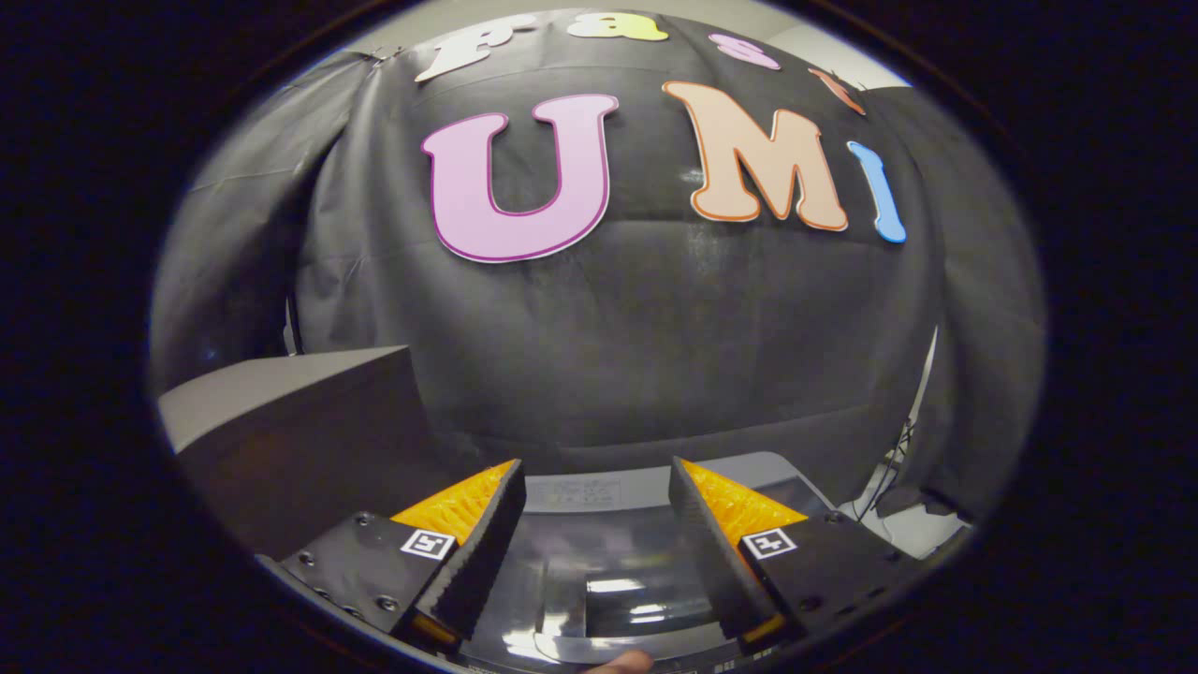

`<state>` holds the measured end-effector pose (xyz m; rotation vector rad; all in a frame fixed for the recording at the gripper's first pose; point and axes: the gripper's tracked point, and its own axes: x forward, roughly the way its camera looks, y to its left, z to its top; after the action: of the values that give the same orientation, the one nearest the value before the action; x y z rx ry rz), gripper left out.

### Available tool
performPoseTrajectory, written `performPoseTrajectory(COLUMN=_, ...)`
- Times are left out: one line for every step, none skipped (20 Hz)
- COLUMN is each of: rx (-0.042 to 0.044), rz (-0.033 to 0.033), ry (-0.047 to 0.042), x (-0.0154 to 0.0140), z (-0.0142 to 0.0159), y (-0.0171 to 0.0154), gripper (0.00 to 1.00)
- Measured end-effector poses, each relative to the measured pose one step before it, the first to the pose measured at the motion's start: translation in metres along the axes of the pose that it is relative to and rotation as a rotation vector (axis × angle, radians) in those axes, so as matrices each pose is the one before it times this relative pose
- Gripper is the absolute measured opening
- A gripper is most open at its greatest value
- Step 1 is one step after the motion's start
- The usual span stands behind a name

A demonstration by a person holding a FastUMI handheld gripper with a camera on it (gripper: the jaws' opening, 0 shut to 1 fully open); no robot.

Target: Put the clothes into the washing machine and then close the washing machine lid.

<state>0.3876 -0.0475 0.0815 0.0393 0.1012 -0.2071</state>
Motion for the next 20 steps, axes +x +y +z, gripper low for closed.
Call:
performPoseTrajectory(rx=-0.00926, rz=-0.00143, ry=0.00953, x=-0.00055, z=-0.00731, y=0.00114, gripper=0.96)
performPoseTrajectory(rx=-0.01378, rz=-0.00202, ry=0.00745, x=-0.00374, z=-0.00449, y=0.00013, gripper=0.96)
performPoseTrajectory(rx=-0.01275, rz=-0.00109, ry=0.00586, x=-0.0037, z=-0.00456, y=-0.00091, gripper=0.96)
performPoseTrajectory(rx=-0.01185, rz=0.00432, ry=-0.00117, x=-0.00396, z=-0.00295, y=0.00094, gripper=0.96)
performPoseTrajectory(rx=-0.01119, rz=0.00509, ry=-0.003, x=-0.00217, z=-0.00423, y=0.00219, gripper=0.96)
performPoseTrajectory(rx=-0.00945, rz=-0.00358, ry=-0.00461, x=-0.00351, z=-0.00273, y=-0.00005, gripper=0.96)
performPoseTrajectory(rx=-0.00404, rz=-0.00167, ry=-0.0084, x=-0.00681, z=-0.00439, y=0.00293, gripper=0.96)
performPoseTrajectory(rx=0.00317, rz=-0.00029, ry=-0.00836, x=-0.00722, z=-0.00478, y=0.00207, gripper=0.96)
performPoseTrajectory(rx=0.00954, rz=0.00059, ry=-0.01061, x=-0.0053, z=-0.0041, y=0.00194, gripper=0.96)
performPoseTrajectory(rx=0.01022, rz=0.00463, ry=-0.0117, x=-0.00636, z=-0.00275, y=0.00218, gripper=0.96)
performPoseTrajectory(rx=0.01177, rz=0.00329, ry=-0.01402, x=-0.00483, z=-0.00212, y=0.00013, gripper=0.96)
performPoseTrajectory(rx=0.01355, rz=0.00811, ry=-0.01261, x=-0.00729, z=-0.00194, y=0.00053, gripper=0.96)
performPoseTrajectory(rx=0.01395, rz=0.01127, ry=-0.00778, x=-0.00572, z=-0.00234, y=0.00415, gripper=0.96)
performPoseTrajectory(rx=0.00866, rz=0.00108, ry=-0.00444, x=-0.00803, z=-0.00137, y=0.00065, gripper=0.96)
performPoseTrajectory(rx=0.00645, rz=0.00211, ry=-0.00734, x=-0.00683, z=0.00154, y=-0.00054, gripper=0.96)
performPoseTrajectory(rx=0.00858, rz=0.00474, ry=-0.00924, x=-0.0094, z=0.00155, y=-0.00005, gripper=0.96)
performPoseTrajectory(rx=0.00598, rz=0.00937, ry=-0.01195, x=-0.00662, z=0.00399, y=0.00083, gripper=0.96)
performPoseTrajectory(rx=0.00132, rz=0.00195, ry=-0.01032, x=-0.00975, z=0.0046, y=-0.00168, gripper=0.96)
performPoseTrajectory(rx=-0.00087, rz=-0.00265, ry=-0.00884, x=-0.00779, z=0.0027, y=-0.0038, gripper=0.96)
performPoseTrajectory(rx=0.003, rz=0.00003, ry=-0.0086, x=-0.00987, z=0.00313, y=-0.00318, gripper=0.96)
